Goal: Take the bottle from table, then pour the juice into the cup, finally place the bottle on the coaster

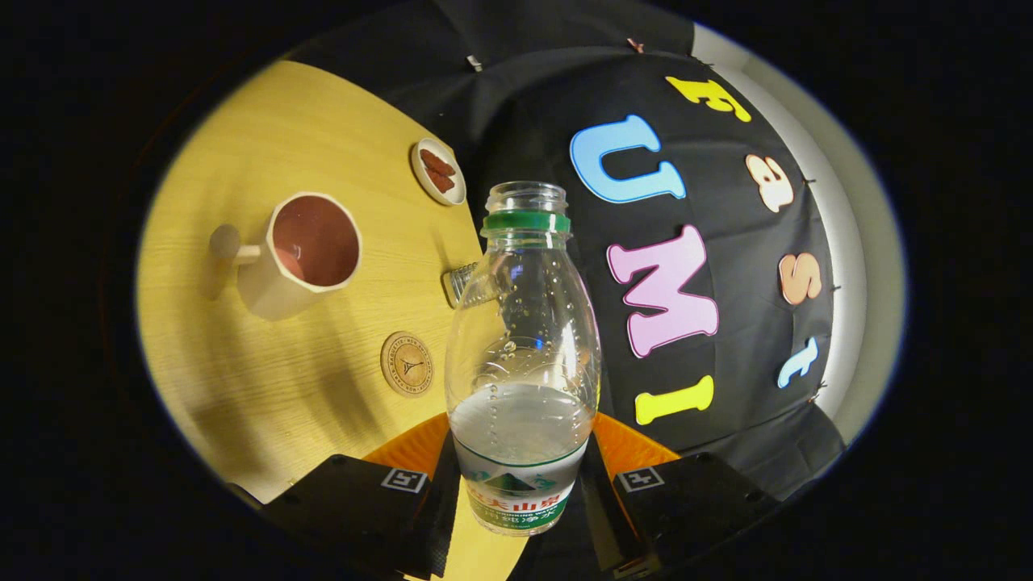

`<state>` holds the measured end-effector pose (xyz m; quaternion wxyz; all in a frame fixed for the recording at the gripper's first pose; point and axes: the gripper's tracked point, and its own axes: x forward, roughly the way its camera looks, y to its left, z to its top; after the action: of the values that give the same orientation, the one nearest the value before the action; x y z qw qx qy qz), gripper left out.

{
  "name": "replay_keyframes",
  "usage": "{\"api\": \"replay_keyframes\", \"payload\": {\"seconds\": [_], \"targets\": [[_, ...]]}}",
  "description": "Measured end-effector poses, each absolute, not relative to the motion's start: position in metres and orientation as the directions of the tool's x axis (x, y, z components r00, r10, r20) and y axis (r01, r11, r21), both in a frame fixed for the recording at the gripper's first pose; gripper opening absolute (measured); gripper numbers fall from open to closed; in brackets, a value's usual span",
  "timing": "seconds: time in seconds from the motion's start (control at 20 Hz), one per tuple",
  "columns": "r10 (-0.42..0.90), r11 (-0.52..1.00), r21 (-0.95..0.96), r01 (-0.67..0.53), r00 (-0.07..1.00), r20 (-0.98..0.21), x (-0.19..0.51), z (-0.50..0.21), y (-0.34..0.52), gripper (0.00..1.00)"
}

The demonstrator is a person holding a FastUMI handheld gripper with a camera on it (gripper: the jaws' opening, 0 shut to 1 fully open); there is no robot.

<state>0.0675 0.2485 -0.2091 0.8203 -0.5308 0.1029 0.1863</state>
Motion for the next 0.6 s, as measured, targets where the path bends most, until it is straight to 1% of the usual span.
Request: {"api": "replay_keyframes", "payload": {"seconds": [0.6], "targets": [[0.188,0.129,-0.890,-0.438,0.892,-0.411,0.071,-0.225,0.262,0.70]]}}
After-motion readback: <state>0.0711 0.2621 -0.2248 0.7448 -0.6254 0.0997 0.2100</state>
